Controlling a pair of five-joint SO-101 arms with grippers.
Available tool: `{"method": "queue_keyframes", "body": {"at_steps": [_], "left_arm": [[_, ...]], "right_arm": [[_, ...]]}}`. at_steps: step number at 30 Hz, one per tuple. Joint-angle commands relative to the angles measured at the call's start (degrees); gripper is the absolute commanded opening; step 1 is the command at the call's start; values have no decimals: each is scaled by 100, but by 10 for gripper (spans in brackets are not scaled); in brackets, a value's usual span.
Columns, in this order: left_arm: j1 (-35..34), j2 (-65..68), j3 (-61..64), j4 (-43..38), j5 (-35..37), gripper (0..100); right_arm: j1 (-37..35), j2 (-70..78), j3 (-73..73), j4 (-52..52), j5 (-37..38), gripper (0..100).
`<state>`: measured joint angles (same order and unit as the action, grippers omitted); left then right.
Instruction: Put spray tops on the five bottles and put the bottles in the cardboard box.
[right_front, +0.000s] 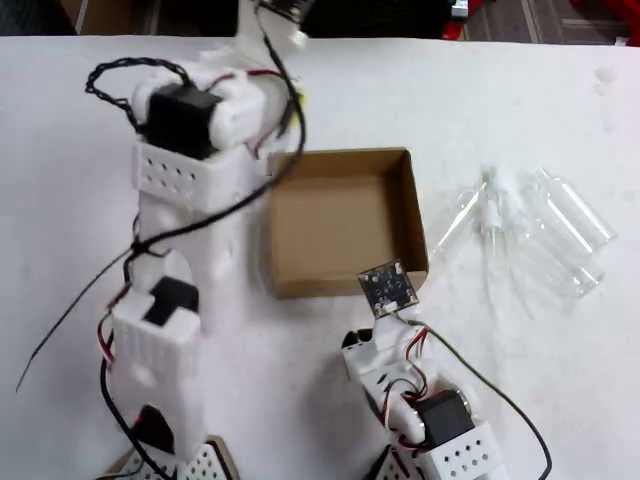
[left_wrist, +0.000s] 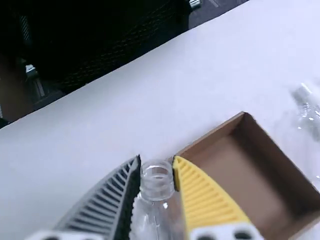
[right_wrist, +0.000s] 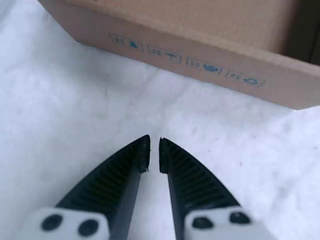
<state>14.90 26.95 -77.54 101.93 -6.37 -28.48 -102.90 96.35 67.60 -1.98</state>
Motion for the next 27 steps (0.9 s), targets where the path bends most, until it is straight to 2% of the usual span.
{"method": "queue_keyframes", "body": {"at_steps": [1,11,18,24,27], "left_arm": [[488,-901,809,62,185,23],[1112,-1859,1714,26,185,24],[1095,-2009,1723,35,440,24],[1121,-2835,1776,62,457,24],[1086,-3398,2242,53,457,24]], "right_arm": [[66,-31,53,13,62,18],[66,-31,53,13,62,18],[66,-31,53,13,62,18],[66,-31,53,13,62,18],[66,-31,53,13,62,18]]}}
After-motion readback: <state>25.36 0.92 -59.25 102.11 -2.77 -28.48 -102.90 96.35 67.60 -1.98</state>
